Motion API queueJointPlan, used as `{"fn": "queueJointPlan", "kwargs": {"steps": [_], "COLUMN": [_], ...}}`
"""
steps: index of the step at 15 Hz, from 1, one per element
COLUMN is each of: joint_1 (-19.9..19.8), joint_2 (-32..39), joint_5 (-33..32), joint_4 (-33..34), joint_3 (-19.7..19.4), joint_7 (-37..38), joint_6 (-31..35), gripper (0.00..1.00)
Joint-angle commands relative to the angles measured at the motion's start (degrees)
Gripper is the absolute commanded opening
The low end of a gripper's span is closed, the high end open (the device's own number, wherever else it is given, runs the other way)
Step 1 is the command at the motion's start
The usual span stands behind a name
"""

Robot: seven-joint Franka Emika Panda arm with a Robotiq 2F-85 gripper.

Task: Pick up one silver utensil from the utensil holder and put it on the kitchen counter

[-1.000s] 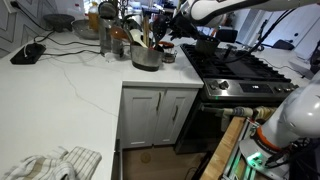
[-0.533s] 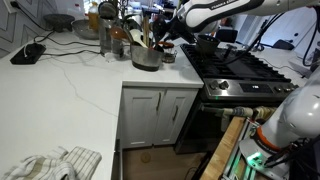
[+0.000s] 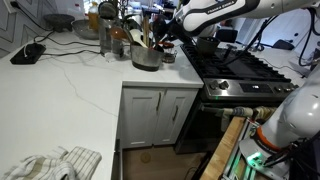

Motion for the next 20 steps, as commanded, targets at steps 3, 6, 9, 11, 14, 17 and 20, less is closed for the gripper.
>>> {"fn": "queueJointPlan", "kwargs": {"steps": [3,6,9,11,14,17,20], "joint_1": [-0.4,-0.5,-0.4,-0.4,-0.2,0.0,-0.1], "joint_2": [1.6,2.1,2.1,1.4,-0.1,-1.8,-3.9], "joint_5": [1.8,1.9,1.6,1.3,-0.3,-2.1,-4.9], "joint_4": [0.4,0.5,0.5,0.3,0.0,-0.1,-0.2], "joint_3": [0.5,0.7,0.8,1.1,0.9,0.3,-0.5], "joint_7": [-1.5,-1.9,-2.0,-2.1,-1.9,-1.3,0.3], "joint_6": [3.5,4.9,5.8,5.8,6.0,5.6,4.3], "gripper": [0.31,0.13,0.0,0.0,0.01,0.01,0.01]}}
